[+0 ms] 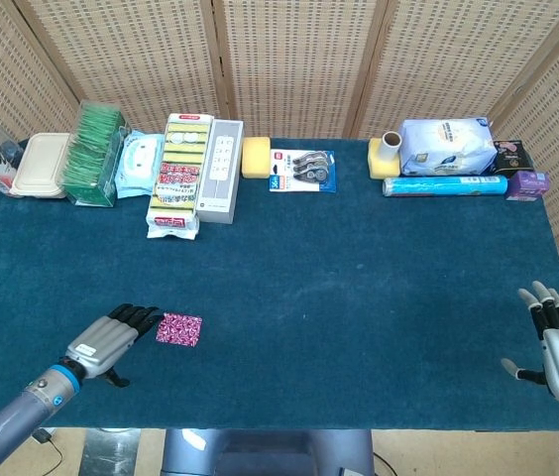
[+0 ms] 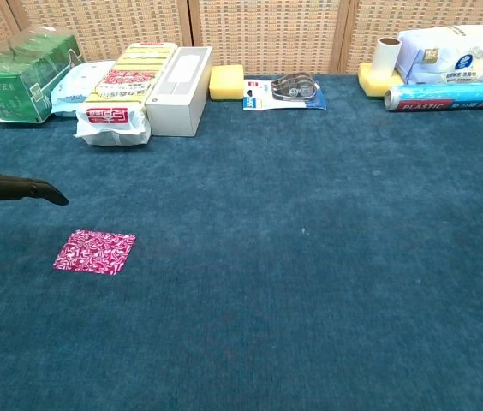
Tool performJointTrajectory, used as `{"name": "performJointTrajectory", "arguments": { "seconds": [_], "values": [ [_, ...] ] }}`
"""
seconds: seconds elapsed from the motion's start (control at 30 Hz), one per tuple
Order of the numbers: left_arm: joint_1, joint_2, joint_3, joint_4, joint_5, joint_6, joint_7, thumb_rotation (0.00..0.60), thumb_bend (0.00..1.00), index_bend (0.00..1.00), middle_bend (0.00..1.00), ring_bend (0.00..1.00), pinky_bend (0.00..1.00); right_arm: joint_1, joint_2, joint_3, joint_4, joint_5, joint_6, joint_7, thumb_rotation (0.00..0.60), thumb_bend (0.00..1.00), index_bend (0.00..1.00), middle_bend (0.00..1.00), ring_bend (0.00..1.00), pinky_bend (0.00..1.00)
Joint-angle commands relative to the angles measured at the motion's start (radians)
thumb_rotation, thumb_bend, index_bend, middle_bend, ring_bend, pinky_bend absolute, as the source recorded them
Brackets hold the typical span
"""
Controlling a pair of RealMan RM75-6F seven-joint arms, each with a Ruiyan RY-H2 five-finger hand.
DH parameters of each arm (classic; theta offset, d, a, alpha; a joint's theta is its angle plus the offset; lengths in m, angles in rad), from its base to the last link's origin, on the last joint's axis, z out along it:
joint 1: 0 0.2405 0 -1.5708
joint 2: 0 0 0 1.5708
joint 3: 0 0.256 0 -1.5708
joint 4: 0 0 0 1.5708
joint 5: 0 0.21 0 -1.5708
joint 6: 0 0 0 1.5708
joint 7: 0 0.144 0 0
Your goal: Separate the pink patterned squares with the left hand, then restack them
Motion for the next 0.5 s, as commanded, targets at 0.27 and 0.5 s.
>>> {"name": "performJointTrajectory", "arguments": {
  "seconds": [0.27,0.5],
  "values": [
    [-0.099,-0.145,0.028,0.009,-0.205,0.073,0.187,0.600,0.07,0.00,0.00,0.00,0.02,0.002,0.011,0.001,0.005,0.002,-0.010,0.035,0.600,0.00,0.10,0.02,0.01,0.02],
    [-0.138,-0.206,0.058,0.022,-0.295,0.093,0.242,0.600,0.07,0.00,0.00,0.00,0.02,0.003,0.020,0.003,0.009,0.006,-0.016,0.061,0.600,0.00,0.10,0.02,0.01,0.02]
  ]
}}
